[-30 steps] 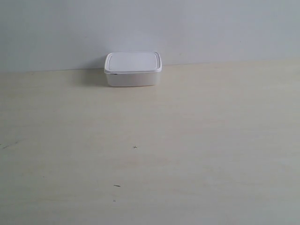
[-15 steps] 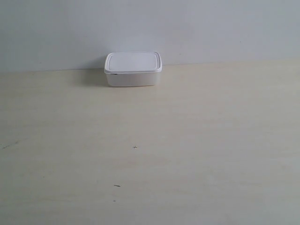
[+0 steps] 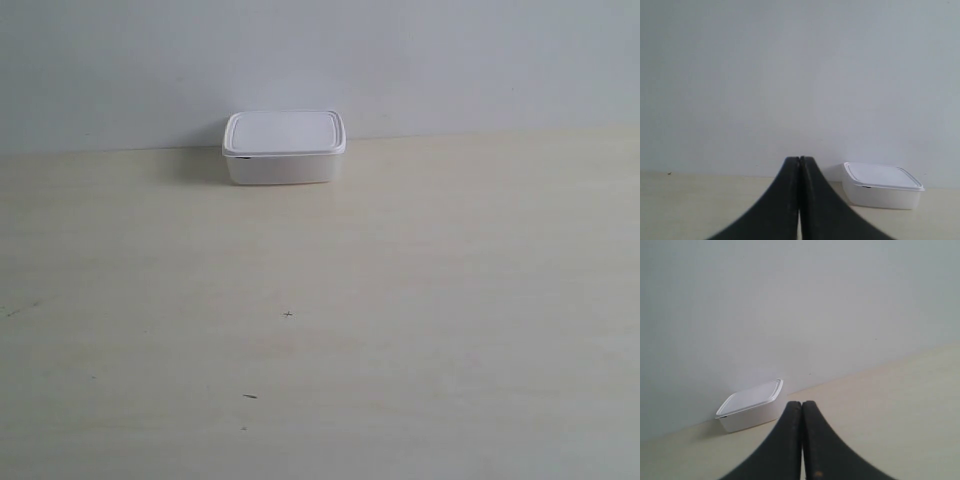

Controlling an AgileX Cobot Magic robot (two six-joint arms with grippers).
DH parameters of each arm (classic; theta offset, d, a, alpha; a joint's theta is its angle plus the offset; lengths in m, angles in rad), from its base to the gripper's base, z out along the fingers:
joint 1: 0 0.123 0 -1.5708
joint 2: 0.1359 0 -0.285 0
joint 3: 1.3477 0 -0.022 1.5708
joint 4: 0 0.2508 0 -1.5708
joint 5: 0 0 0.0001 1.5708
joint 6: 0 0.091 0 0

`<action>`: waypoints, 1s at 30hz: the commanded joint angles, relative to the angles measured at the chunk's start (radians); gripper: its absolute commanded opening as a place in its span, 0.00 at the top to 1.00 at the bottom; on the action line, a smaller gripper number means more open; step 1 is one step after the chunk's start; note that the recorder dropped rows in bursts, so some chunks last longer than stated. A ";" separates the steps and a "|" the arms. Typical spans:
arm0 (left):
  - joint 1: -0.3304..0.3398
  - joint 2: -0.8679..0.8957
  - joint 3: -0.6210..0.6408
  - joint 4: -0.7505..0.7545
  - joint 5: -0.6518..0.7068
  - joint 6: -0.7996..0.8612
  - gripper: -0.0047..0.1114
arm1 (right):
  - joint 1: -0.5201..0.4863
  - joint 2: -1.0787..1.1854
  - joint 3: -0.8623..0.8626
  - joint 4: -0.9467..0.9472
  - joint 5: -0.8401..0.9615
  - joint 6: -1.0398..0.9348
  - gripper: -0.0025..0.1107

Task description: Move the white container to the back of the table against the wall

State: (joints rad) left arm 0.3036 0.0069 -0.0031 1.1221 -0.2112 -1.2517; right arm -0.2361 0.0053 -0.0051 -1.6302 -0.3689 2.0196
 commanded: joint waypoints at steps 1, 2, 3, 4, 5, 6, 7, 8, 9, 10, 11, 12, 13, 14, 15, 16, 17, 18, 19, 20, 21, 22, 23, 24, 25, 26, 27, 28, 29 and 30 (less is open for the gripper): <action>0.003 -0.007 0.003 0.000 0.003 0.004 0.96 | -0.008 -0.005 0.005 0.002 -0.004 -0.002 0.98; 0.003 -0.007 0.003 0.000 0.003 0.004 0.96 | -0.008 -0.005 0.005 0.002 -0.004 -0.002 0.98; 0.003 -0.007 0.003 0.000 0.003 0.004 0.96 | -0.008 -0.005 0.005 0.002 -0.004 -0.002 0.98; 0.003 -0.007 0.003 0.000 0.003 0.004 0.96 | -0.008 -0.005 0.005 0.002 -0.004 -0.002 0.98; 0.003 -0.007 0.003 0.000 0.003 0.004 0.96 | -0.008 -0.005 0.005 0.002 -0.004 -0.002 0.98; 0.003 -0.007 0.003 0.000 0.003 0.004 0.96 | -0.008 -0.005 0.005 0.002 -0.004 -0.002 0.98; 0.003 -0.007 0.003 0.000 0.003 0.004 0.96 | -0.008 -0.005 0.005 0.002 -0.004 -0.002 0.98; 0.003 -0.007 0.003 0.000 0.003 0.004 0.96 | -0.008 -0.005 0.005 0.002 -0.004 -0.002 0.98; 0.003 -0.007 0.003 0.000 0.003 0.004 0.96 | -0.008 -0.005 0.005 0.002 -0.004 -0.002 0.98; 0.003 -0.007 0.003 -0.011 0.003 0.004 0.96 | -0.008 -0.005 0.005 0.002 -0.004 -0.002 0.98; 0.003 -0.007 0.003 -0.050 0.003 0.004 0.96 | -0.008 -0.005 0.005 0.002 -0.004 -0.002 0.98; 0.003 -0.007 0.003 -0.118 0.003 0.004 0.96 | -0.008 -0.005 0.005 0.002 -0.004 -0.002 0.98; 0.003 -0.007 0.003 -0.197 0.003 0.004 0.96 | -0.008 -0.005 0.005 0.002 -0.004 -0.002 0.98; 0.003 -0.007 0.003 -0.272 0.010 0.010 0.96 | -0.008 -0.005 0.005 0.002 -0.004 -0.002 0.98; 0.003 -0.007 0.003 -0.347 0.033 0.037 0.96 | -0.008 -0.005 0.005 0.002 -0.004 -0.002 0.98; 0.003 -0.007 0.003 -0.406 0.056 0.067 0.96 | -0.008 -0.005 0.005 0.002 -0.004 -0.002 0.98; 0.003 -0.007 0.003 -0.467 0.090 0.124 0.96 | -0.008 -0.005 0.005 0.002 -0.004 -0.002 0.98; 0.003 -0.007 0.003 -0.519 0.126 0.198 0.96 | -0.008 -0.005 0.005 0.002 -0.004 -0.002 0.98; 0.003 -0.007 0.003 -0.564 0.153 0.259 0.96 | -0.008 -0.005 0.005 0.002 -0.004 -0.002 0.98; 0.003 -0.007 0.003 -0.625 0.193 0.342 0.96 | -0.008 -0.005 0.005 0.002 -0.004 -0.002 0.98; 0.003 -0.007 0.003 -0.686 0.227 0.442 0.96 | -0.008 -0.005 0.005 0.002 -0.004 -0.002 0.98; 0.003 -0.007 0.003 -0.757 0.247 0.561 0.96 | -0.008 -0.005 0.005 0.002 -0.004 -0.002 0.98; 0.003 -0.007 0.003 -0.839 0.268 0.688 0.96 | -0.008 -0.005 0.005 0.002 -0.004 -0.002 0.98; 0.003 -0.007 0.003 -0.925 0.285 0.816 0.96 | -0.008 -0.005 0.005 0.002 -0.004 -0.002 0.98; 0.003 -0.007 0.003 -0.994 0.298 0.916 0.96 | -0.008 -0.005 0.005 0.002 -0.004 -0.002 0.98; 0.003 -0.007 0.003 -1.080 0.315 1.036 0.96 | -0.008 -0.005 0.005 0.002 -0.004 -0.002 0.98; 0.003 -0.007 0.003 -1.155 0.335 1.146 0.96 | -0.008 -0.005 0.005 0.002 -0.004 -0.002 0.98; 0.003 -0.007 0.003 -1.209 0.350 1.227 0.96 | -0.008 -0.005 0.005 0.002 -0.004 -0.002 0.98; 0.003 -0.007 0.003 -1.273 0.369 1.315 0.96 | -0.008 -0.005 0.005 0.002 -0.004 -0.002 0.98; 0.003 -0.007 0.003 -1.327 0.387 1.384 0.96 | -0.008 -0.005 0.005 0.002 -0.004 -0.002 0.98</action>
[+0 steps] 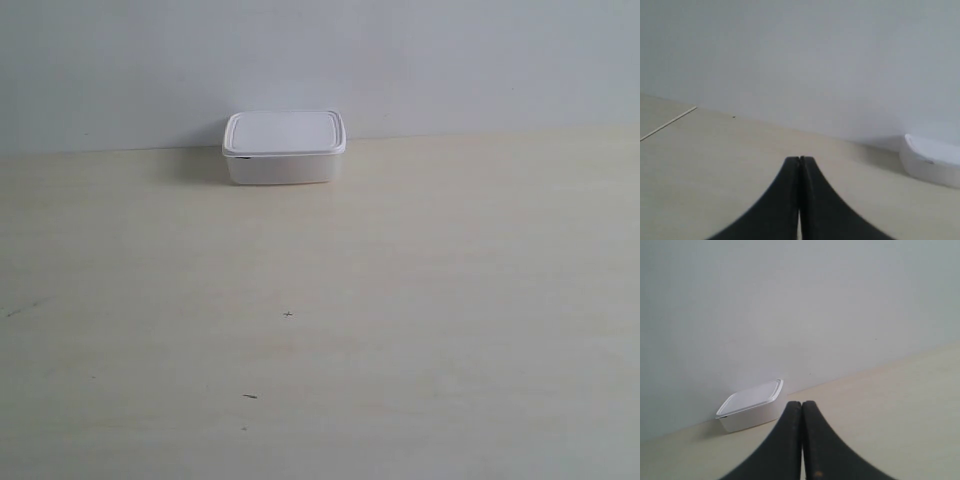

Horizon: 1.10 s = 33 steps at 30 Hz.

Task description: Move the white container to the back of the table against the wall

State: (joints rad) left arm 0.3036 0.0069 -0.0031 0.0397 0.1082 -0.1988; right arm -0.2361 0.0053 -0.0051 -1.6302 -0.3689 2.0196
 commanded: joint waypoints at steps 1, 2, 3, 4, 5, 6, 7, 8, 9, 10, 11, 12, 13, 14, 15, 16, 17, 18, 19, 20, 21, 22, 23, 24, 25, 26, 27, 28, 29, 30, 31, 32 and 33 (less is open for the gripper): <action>0.003 -0.007 0.003 -0.289 0.083 0.378 0.96 | -0.008 -0.005 0.005 0.002 -0.004 -0.002 0.98; 0.003 -0.007 0.003 -0.318 0.104 0.410 0.96 | -0.008 -0.005 0.005 0.002 -0.004 -0.002 0.98; 0.003 -0.007 0.003 -0.324 0.128 0.433 0.96 | -0.008 -0.005 0.005 0.002 -0.004 -0.002 0.98; 0.003 -0.007 0.003 -0.324 0.159 0.449 0.96 | -0.008 -0.005 0.005 0.002 -0.004 -0.002 0.98; 0.003 -0.007 0.003 -0.309 0.191 0.465 0.96 | -0.008 -0.005 0.005 0.002 -0.004 -0.002 0.98; 0.003 -0.007 0.003 -0.285 0.213 0.474 0.96 | -0.008 -0.005 0.005 0.002 -0.004 -0.002 0.98; 0.003 -0.007 0.003 -0.277 0.225 0.475 0.96 | -0.008 -0.005 0.005 0.002 -0.004 -0.002 0.98; 0.003 -0.007 0.003 -0.269 0.232 0.477 0.96 | -0.008 -0.005 0.005 0.002 -0.004 -0.002 0.98; 0.003 -0.007 0.003 -0.263 0.243 0.477 0.96 | -0.008 -0.005 0.005 0.002 -0.004 -0.002 0.98; 0.003 -0.007 0.003 -0.257 0.253 0.477 0.96 | -0.008 -0.005 0.005 0.002 -0.004 -0.002 0.98; 0.003 -0.007 0.003 -0.257 0.252 0.464 0.96 | -0.008 -0.005 0.005 0.002 -0.004 -0.002 0.98; 0.003 -0.007 0.003 -0.257 0.252 0.442 0.96 | -0.008 -0.005 0.005 0.002 -0.004 -0.002 0.98; 0.003 -0.007 0.003 -0.257 0.252 0.419 0.96 | -0.008 -0.005 0.005 0.002 -0.004 -0.002 0.98; 0.003 -0.007 0.003 -0.255 0.252 0.404 0.96 | -0.008 -0.005 0.005 0.002 -0.004 -0.002 0.98; 0.003 -0.007 0.003 -0.243 0.252 0.401 0.96 | -0.008 -0.005 0.005 0.002 -0.004 -0.002 0.98; 0.003 -0.007 0.003 -0.221 0.252 0.401 0.96 | -0.008 -0.005 0.005 0.002 -0.004 -0.002 0.98; 0.003 -0.007 0.003 -0.211 0.252 0.401 0.96 | -0.008 -0.005 0.005 0.002 -0.004 -0.002 0.98; 0.003 -0.007 0.003 -0.209 0.252 0.401 0.96 | -0.008 -0.005 0.005 0.002 -0.004 -0.002 0.98; 0.003 -0.007 0.003 -0.209 0.252 0.401 0.96 | -0.008 -0.005 0.005 0.002 -0.004 -0.002 0.98; 0.003 -0.007 0.003 -0.209 0.252 0.401 0.96 | -0.008 -0.005 0.005 0.002 -0.004 -0.002 0.98; 0.003 -0.007 0.003 -0.209 0.252 0.401 0.96 | -0.008 -0.005 0.005 0.002 -0.004 -0.002 0.98; 0.003 -0.007 0.003 -0.209 0.252 0.401 0.96 | -0.008 -0.005 0.005 0.002 -0.004 -0.002 0.98; 0.003 -0.007 0.003 -0.209 0.252 0.401 0.96 | -0.008 -0.005 0.005 0.002 -0.004 -0.002 0.98; 0.003 -0.007 0.003 -0.209 0.252 0.401 0.96 | -0.008 -0.005 0.005 0.002 -0.004 -0.002 0.98; 0.003 -0.007 0.003 -0.209 0.252 0.401 0.96 | -0.008 -0.005 0.005 0.002 -0.004 -0.002 0.98; 0.003 -0.007 0.003 -0.209 0.252 0.401 0.96 | -0.008 -0.005 0.005 0.002 -0.004 -0.002 0.98; 0.003 -0.007 0.003 -0.209 0.252 0.401 0.96 | -0.008 -0.005 0.005 0.002 -0.004 -0.002 0.98; 0.003 -0.007 0.003 -0.209 0.252 0.401 0.96 | -0.008 -0.005 0.005 0.002 -0.004 -0.002 0.98; 0.003 -0.007 0.003 -0.209 0.252 0.401 0.96 | -0.008 -0.005 0.005 0.002 -0.004 -0.002 0.98; 0.003 -0.007 0.003 -0.209 0.252 0.401 0.96 | -0.008 -0.005 0.005 0.002 -0.004 -0.002 0.98; 0.003 -0.007 0.003 -0.209 0.252 0.401 0.96 | -0.008 -0.005 0.005 0.002 -0.004 -0.002 0.98; 0.003 -0.007 0.003 -0.209 0.252 0.401 0.96 | -0.008 -0.005 0.005 0.002 -0.004 -0.002 0.98; 0.003 -0.007 0.003 -0.209 0.252 0.401 0.96 | -0.008 -0.005 0.005 0.002 -0.004 -0.002 0.98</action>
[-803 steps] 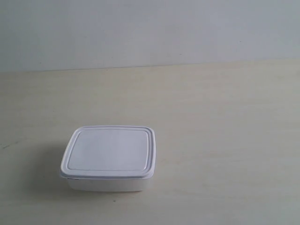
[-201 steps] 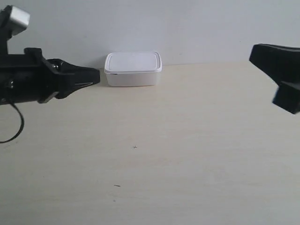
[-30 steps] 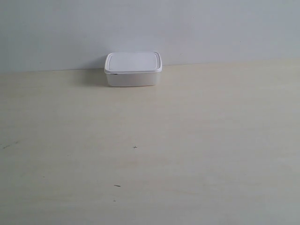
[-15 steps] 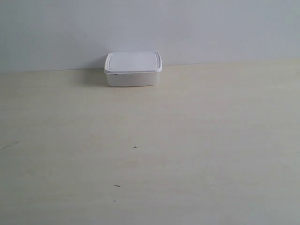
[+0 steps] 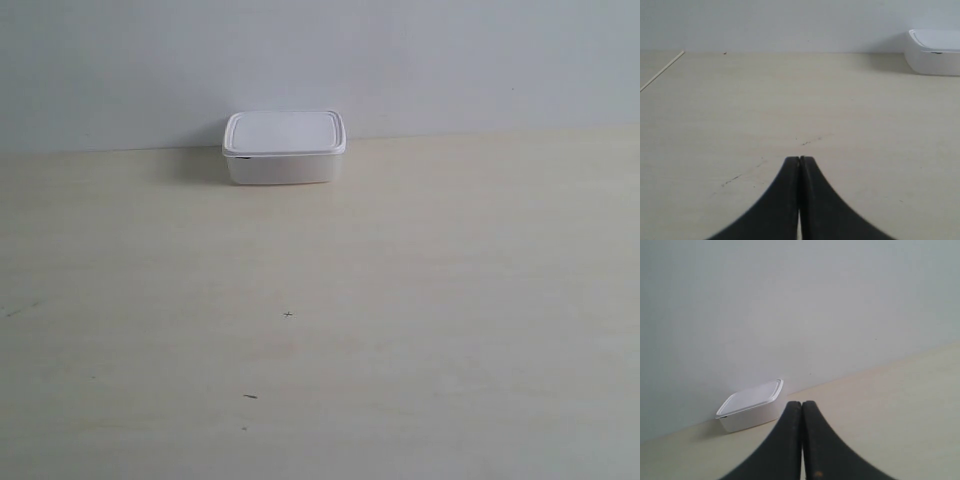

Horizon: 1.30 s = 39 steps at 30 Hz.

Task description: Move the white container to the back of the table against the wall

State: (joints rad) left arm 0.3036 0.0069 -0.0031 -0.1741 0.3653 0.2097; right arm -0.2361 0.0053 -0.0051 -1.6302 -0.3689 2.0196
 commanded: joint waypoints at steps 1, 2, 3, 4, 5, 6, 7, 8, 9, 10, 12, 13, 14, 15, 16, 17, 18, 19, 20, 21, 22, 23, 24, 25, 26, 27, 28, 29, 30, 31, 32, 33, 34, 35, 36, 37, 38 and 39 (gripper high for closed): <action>0.003 -0.007 0.003 0.005 -0.005 -0.008 0.96 | -0.008 -0.005 0.005 0.002 -0.004 -0.002 0.98; 0.003 -0.007 0.003 0.005 -0.005 -0.008 0.96 | -0.008 -0.005 0.005 0.002 -0.004 -0.002 0.98; 0.003 -0.007 0.003 0.005 -0.005 -0.008 0.96 | -0.008 -0.005 0.005 0.002 -0.004 -0.002 0.98; 0.003 -0.007 0.003 0.005 -0.005 -0.008 0.96 | -0.008 -0.005 0.005 0.002 -0.004 -0.002 0.98; 0.003 -0.007 0.003 0.005 -0.005 -0.008 0.96 | -0.008 -0.005 0.005 0.002 -0.004 -0.002 0.98; 0.003 -0.007 0.003 0.005 -0.005 -0.008 0.96 | -0.008 -0.005 0.005 0.002 -0.004 -0.002 0.98; 0.003 -0.007 0.003 0.005 -0.005 -0.008 0.96 | -0.008 -0.005 0.005 0.002 -0.004 -0.002 0.98; 0.003 -0.007 0.003 0.005 -0.005 -0.008 0.96 | -0.008 -0.005 0.005 0.002 -0.004 -0.002 0.98; 0.003 -0.007 0.003 0.005 -0.005 -0.008 0.96 | -0.008 -0.005 0.005 0.002 -0.004 -0.002 0.98; 0.003 -0.007 0.003 0.005 -0.005 -0.008 0.96 | -0.008 -0.005 0.005 0.002 -0.004 -0.002 0.98; 0.003 -0.007 0.003 0.005 -0.005 -0.008 0.96 | -0.008 -0.005 0.005 0.002 -0.004 -0.002 0.98; 0.003 -0.007 0.003 0.005 -0.005 -0.008 0.96 | -0.008 -0.005 0.005 0.002 -0.002 -0.002 0.98; 0.003 -0.007 0.003 0.005 -0.005 -0.008 0.96 | -0.008 -0.005 0.005 0.002 -0.002 -0.002 0.98; 0.003 -0.007 0.003 0.005 -0.005 -0.008 0.96 | -0.008 -0.005 0.005 0.002 0.000 -0.004 0.98; 0.003 -0.007 0.003 0.005 -0.005 -0.008 0.96 | -0.008 -0.005 0.005 -0.002 0.000 -0.004 0.98; 0.003 -0.007 0.003 0.005 -0.005 -0.008 0.96 | -0.008 -0.005 0.005 0.004 0.000 -0.004 0.98; 0.003 -0.007 0.003 0.005 -0.005 -0.008 0.96 | -0.008 -0.005 0.005 0.023 0.000 -0.016 0.98; 0.003 -0.007 0.003 0.005 -0.005 -0.008 0.96 | -0.008 -0.005 0.005 0.083 0.006 -0.051 0.98; 0.003 -0.007 0.003 0.005 -0.005 -0.008 0.96 | -0.008 -0.005 0.005 0.142 0.008 -0.109 0.98; 0.003 -0.007 0.003 0.005 -0.005 -0.008 0.96 | -0.008 -0.005 0.005 0.207 0.008 -0.177 0.98; 0.003 -0.007 0.003 0.005 -0.005 -0.008 0.96 | -0.008 -0.005 0.005 0.313 0.006 -0.298 0.98; 0.003 -0.007 0.003 0.005 -0.005 -0.008 0.96 | -0.008 -0.005 0.005 0.390 0.004 -0.379 0.98; 0.003 -0.007 0.003 0.005 -0.005 -0.008 0.96 | -0.008 -0.005 0.005 0.493 0.001 -0.453 0.98; 0.003 -0.007 0.003 0.005 -0.005 -0.008 0.96 | -0.008 -0.005 0.005 0.570 0.005 -0.540 0.98; 0.003 -0.007 0.003 0.005 -0.005 -0.008 0.96 | -0.008 -0.005 0.005 0.618 0.008 -0.587 0.98; 0.003 -0.007 0.003 0.005 -0.005 -0.008 0.96 | -0.008 -0.005 0.005 0.664 0.018 -0.637 0.98; 0.003 -0.007 0.003 0.005 -0.005 -0.008 0.96 | -0.008 -0.005 0.005 0.720 0.037 -0.683 0.98; 0.003 -0.007 0.003 0.005 -0.005 -0.008 0.96 | -0.008 -0.005 0.005 0.770 0.056 -0.721 0.98; 0.003 -0.007 0.003 0.005 -0.005 -0.008 0.96 | -0.008 -0.005 0.005 0.830 0.086 -0.769 0.98; 0.003 -0.007 0.003 0.005 -0.005 -0.008 0.96 | -0.008 -0.005 0.005 0.899 0.120 -0.829 0.98; 0.003 -0.007 0.003 0.005 -0.005 -0.008 0.96 | -0.008 -0.005 0.005 0.967 0.156 -0.903 0.98; 0.003 -0.007 0.003 0.005 -0.005 -0.008 0.96 | -0.008 -0.005 0.005 1.061 0.196 -0.993 0.98; 0.003 -0.007 0.003 0.005 -0.005 -0.008 0.96 | -0.008 -0.005 0.005 1.246 0.274 -1.169 0.98; 0.003 -0.007 0.003 0.005 -0.005 -0.008 0.96 | -0.008 -0.005 0.005 1.340 0.315 -1.274 0.98; 0.003 -0.007 0.003 0.005 -0.005 -0.008 0.96 | -0.008 -0.005 0.005 1.428 0.355 -1.382 0.98; 0.003 -0.007 0.003 0.005 -0.005 -0.008 0.96 | -0.008 -0.005 0.005 1.495 0.384 -1.464 0.98; 0.003 -0.007 0.003 0.005 -0.005 -0.008 0.96 | -0.008 -0.005 0.005 1.566 0.416 -1.557 0.98; 0.003 -0.007 0.003 0.005 -0.005 -0.008 0.96 | -0.008 -0.005 0.005 1.630 0.439 -1.633 0.98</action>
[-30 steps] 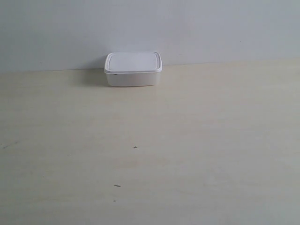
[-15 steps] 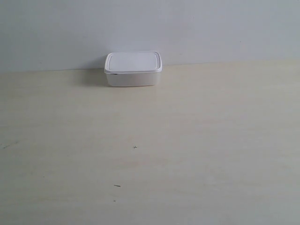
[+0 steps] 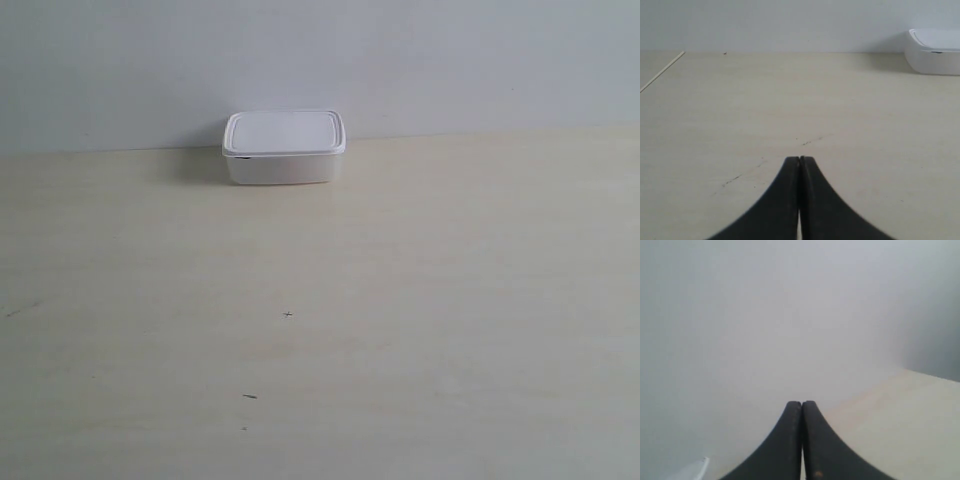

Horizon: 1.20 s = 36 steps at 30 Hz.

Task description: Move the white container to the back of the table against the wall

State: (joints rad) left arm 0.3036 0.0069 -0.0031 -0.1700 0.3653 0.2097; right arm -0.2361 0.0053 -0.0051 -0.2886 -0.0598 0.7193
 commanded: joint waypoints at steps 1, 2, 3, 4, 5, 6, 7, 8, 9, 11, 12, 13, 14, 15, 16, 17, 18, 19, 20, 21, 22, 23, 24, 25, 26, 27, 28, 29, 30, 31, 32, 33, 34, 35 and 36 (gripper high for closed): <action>0.003 -0.007 0.003 0.001 -0.005 -0.008 0.96 | -0.008 -0.005 0.005 0.329 0.147 -0.390 0.98; 0.003 -0.007 0.003 0.001 -0.005 -0.008 0.96 | -0.008 -0.005 0.005 0.350 0.187 -0.433 0.98; 0.003 -0.007 0.003 0.001 -0.005 -0.008 0.96 | -0.008 -0.005 0.005 0.350 0.211 -0.448 0.98; 0.003 -0.007 0.003 0.001 -0.005 -0.008 0.96 | -0.008 -0.005 0.005 0.350 0.255 -0.476 0.98; 0.003 -0.007 0.003 0.001 -0.005 -0.008 0.96 | -0.008 -0.005 0.005 0.350 0.281 -0.495 0.98; 0.003 -0.007 0.003 0.001 -0.005 -0.008 0.96 | -0.008 -0.005 0.005 0.350 0.319 -0.519 0.98; 0.003 -0.007 0.003 0.001 -0.005 -0.008 0.96 | -0.008 -0.005 0.005 0.342 0.337 -0.530 0.98; 0.003 -0.007 0.003 0.001 -0.005 -0.008 0.96 | -0.008 -0.005 0.005 0.342 0.339 -0.536 0.98; 0.003 -0.007 0.003 0.001 -0.005 -0.008 0.96 | -0.008 -0.005 0.005 0.342 0.339 -0.538 0.98; 0.003 -0.007 0.003 0.001 -0.005 -0.008 0.96 | -0.008 -0.005 0.005 0.342 0.346 -0.546 0.98; 0.003 -0.007 0.003 0.001 -0.005 -0.008 0.96 | -0.008 -0.005 0.005 0.340 0.348 -0.563 0.98; 0.003 -0.007 0.003 0.001 -0.005 -0.008 0.96 | -0.008 -0.005 0.005 0.340 0.349 -0.582 0.98; 0.003 -0.007 0.003 0.001 -0.005 -0.008 0.96 | -0.008 -0.005 0.005 0.340 0.350 -0.582 0.98; 0.003 -0.007 0.003 0.001 -0.005 -0.008 0.96 | -0.008 -0.005 0.005 0.340 0.357 -0.582 0.98; 0.003 -0.007 0.003 0.001 -0.005 -0.008 0.96 | -0.008 -0.005 0.005 0.340 0.360 -0.582 0.98; 0.003 -0.007 0.003 0.001 -0.005 -0.008 0.96 | -0.008 -0.005 0.005 0.340 0.363 -0.583 0.98; 0.003 -0.007 0.003 0.001 -0.005 -0.008 0.96 | -0.008 -0.005 0.005 0.340 0.369 -0.583 0.98; 0.003 -0.007 0.003 0.001 -0.005 -0.008 0.96 | -0.004 -0.005 0.005 0.340 0.376 -0.583 0.98; 0.003 -0.007 0.003 0.001 -0.005 -0.008 0.96 | 0.005 -0.005 0.005 0.340 0.378 -0.583 0.98; 0.003 -0.007 0.003 0.001 -0.005 -0.008 0.96 | 0.014 -0.005 0.005 0.337 0.378 -0.583 0.98; 0.003 -0.007 0.003 0.001 -0.005 -0.008 0.96 | 0.030 -0.005 0.005 0.336 0.380 -0.583 0.98; 0.003 -0.007 0.003 0.001 -0.005 -0.008 0.96 | 0.047 -0.005 0.005 0.336 0.385 -0.586 0.98; 0.003 -0.007 0.003 0.001 -0.005 -0.008 0.96 | 0.065 -0.005 0.005 0.336 0.387 -0.589 0.98; 0.003 -0.007 0.003 0.001 -0.005 -0.008 0.96 | 0.094 -0.005 0.005 0.333 0.387 -0.597 0.98; 0.003 -0.007 0.003 0.001 -0.005 -0.008 0.96 | 0.111 -0.005 0.005 0.333 0.387 -0.604 0.98; 0.003 -0.007 0.003 0.001 -0.005 -0.008 0.96 | 0.128 -0.005 0.005 0.333 0.385 -0.609 0.98; 0.003 -0.007 0.003 0.001 -0.005 -0.008 0.96 | 0.150 -0.005 0.005 0.331 0.380 -0.622 0.98; 0.003 -0.007 0.003 0.001 -0.005 -0.008 0.96 | 0.163 -0.005 0.005 0.331 0.380 -0.630 0.98; 0.003 -0.007 0.003 0.001 -0.005 -0.008 0.96 | 0.177 -0.005 0.005 0.328 0.380 -0.640 0.98; 0.003 -0.007 0.003 0.001 -0.005 -0.008 0.96 | 0.187 -0.005 0.005 0.323 0.380 -0.647 0.98; 0.003 -0.007 0.003 0.001 -0.005 -0.008 0.96 | 0.192 -0.005 0.005 0.321 0.380 -0.649 0.98; 0.003 -0.007 0.003 0.001 -0.005 -0.008 0.96 | 0.194 -0.005 0.005 0.319 0.380 -0.649 0.98; 0.003 -0.007 0.003 0.001 -0.005 -0.008 0.96 | 0.194 -0.005 0.005 0.319 0.382 -0.647 0.98; 0.003 -0.007 0.003 0.001 -0.005 -0.008 0.96 | 0.194 -0.005 0.005 0.316 0.382 -0.647 0.98; 0.003 -0.007 0.003 0.001 -0.005 -0.008 0.96 | 0.194 -0.005 0.005 0.316 0.382 -0.644 0.98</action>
State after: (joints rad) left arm 0.3036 0.0069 -0.0031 -0.1700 0.3653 0.2090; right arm -0.0444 0.0053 -0.0051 0.0363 0.3278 0.0804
